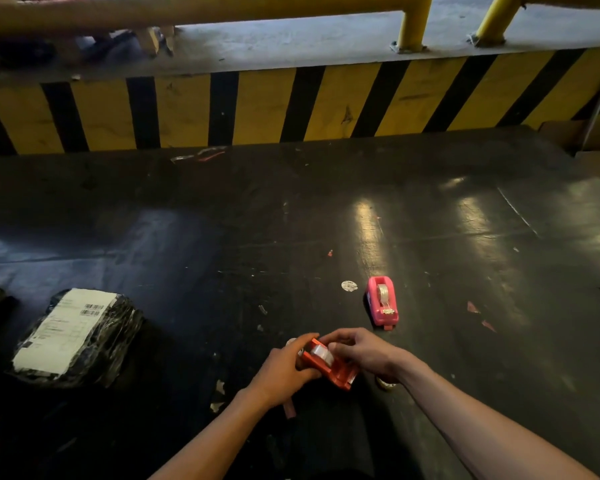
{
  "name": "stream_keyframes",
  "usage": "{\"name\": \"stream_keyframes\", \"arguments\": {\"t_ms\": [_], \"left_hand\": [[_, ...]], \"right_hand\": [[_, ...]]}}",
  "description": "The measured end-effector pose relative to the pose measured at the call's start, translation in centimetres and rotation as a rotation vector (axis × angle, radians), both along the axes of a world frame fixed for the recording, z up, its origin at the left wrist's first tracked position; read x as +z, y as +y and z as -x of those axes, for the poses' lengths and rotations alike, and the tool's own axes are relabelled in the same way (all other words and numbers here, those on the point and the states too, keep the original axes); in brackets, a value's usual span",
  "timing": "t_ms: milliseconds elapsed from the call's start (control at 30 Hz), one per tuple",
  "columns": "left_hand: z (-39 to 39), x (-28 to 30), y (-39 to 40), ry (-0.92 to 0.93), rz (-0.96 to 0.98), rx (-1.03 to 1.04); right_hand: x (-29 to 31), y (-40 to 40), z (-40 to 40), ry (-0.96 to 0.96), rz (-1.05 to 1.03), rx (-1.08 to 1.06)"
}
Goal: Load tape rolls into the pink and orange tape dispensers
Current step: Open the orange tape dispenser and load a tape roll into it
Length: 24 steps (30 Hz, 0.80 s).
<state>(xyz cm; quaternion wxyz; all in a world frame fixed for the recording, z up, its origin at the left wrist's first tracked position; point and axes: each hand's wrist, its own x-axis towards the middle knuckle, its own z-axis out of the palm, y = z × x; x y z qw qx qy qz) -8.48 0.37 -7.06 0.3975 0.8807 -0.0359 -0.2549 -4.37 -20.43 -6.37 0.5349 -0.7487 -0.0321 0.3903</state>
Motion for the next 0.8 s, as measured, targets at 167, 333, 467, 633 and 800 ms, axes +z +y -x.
{"name": "stream_keyframes", "arguments": {"t_ms": [167,333,467,633,800], "left_hand": [[0.9,-0.5,0.4,-0.213,-0.238,-0.003],[2.7,-2.4,1.0,-0.165,-0.279,0.063],[2.9,-3.0,1.2,-0.128,-0.278,0.056],[2.7,-3.2,1.2,-0.157,-0.279,0.057],[2.7,-3.7,1.3,-0.17,-0.261,0.05]], "right_hand": [[-0.6,1.2,-0.3,-0.079,0.115,-0.031],[-0.8,2.5,1.2,-0.421,0.359,-0.081],[0.8,4.0,2.9,-0.662,0.591,0.072],[1.4,6.0,2.9,-0.51,0.762,0.224],[1.0,5.4,2.6,-0.358,0.635,0.2]]}}
